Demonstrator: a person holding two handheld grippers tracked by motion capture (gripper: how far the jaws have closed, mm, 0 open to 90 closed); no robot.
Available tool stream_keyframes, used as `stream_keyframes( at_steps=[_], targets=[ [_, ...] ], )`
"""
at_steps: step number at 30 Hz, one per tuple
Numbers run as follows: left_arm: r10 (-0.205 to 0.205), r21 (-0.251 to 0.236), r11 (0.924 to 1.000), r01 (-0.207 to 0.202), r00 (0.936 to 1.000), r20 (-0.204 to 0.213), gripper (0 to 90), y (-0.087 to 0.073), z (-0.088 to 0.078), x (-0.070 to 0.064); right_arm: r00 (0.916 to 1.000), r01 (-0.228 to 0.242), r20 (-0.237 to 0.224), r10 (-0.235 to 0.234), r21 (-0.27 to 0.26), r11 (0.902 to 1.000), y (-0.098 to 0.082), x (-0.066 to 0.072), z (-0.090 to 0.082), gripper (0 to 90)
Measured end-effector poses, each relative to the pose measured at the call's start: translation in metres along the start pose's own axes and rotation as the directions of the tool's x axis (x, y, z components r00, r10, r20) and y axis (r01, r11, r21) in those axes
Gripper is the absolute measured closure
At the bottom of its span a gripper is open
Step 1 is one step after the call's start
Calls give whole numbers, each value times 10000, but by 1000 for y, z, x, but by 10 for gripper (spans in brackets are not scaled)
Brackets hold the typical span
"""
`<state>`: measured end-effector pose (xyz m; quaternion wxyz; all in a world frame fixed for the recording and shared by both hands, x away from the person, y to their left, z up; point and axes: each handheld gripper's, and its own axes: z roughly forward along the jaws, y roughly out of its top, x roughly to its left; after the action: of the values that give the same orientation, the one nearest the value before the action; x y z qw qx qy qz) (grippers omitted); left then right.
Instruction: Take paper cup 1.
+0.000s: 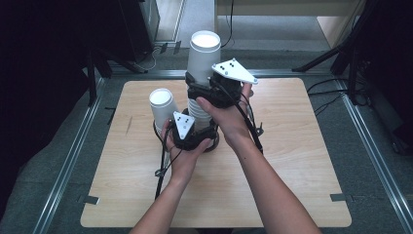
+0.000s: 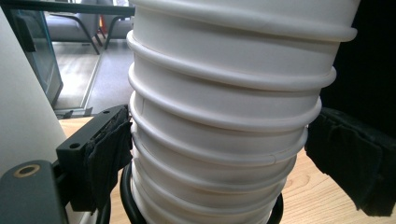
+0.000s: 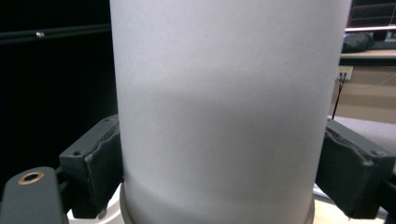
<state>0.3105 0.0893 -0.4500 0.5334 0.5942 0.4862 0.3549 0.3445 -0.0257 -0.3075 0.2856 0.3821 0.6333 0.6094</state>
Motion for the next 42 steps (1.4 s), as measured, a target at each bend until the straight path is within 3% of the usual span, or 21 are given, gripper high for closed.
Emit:
stream_keyframes(
  at_steps=[10, 13, 31, 42],
  targets=[
    [-44, 1, 10000, 44, 10000, 73, 81, 0, 0, 1, 9988, 492, 27, -491, -490, 9976, 16, 2, -5, 159],
    [-57, -1, 10000, 57, 10000, 67, 81, 0, 0, 1, 9971, 752, 116, -747, -422, 9963, 20, 5, -6, 165],
    [-53, -18, 10000, 53, 10000, 79, 81, -1, 0, 1, 9966, 795, 301, -769, -972, 9921, 42, 9, -13, 192],
    [-44, -20, 10000, 44, 10000, 86, 81, -1, 0, 2, 9964, 729, 549, -652, -1512, 9858, 62, 2, -31, 206]
  ],
)
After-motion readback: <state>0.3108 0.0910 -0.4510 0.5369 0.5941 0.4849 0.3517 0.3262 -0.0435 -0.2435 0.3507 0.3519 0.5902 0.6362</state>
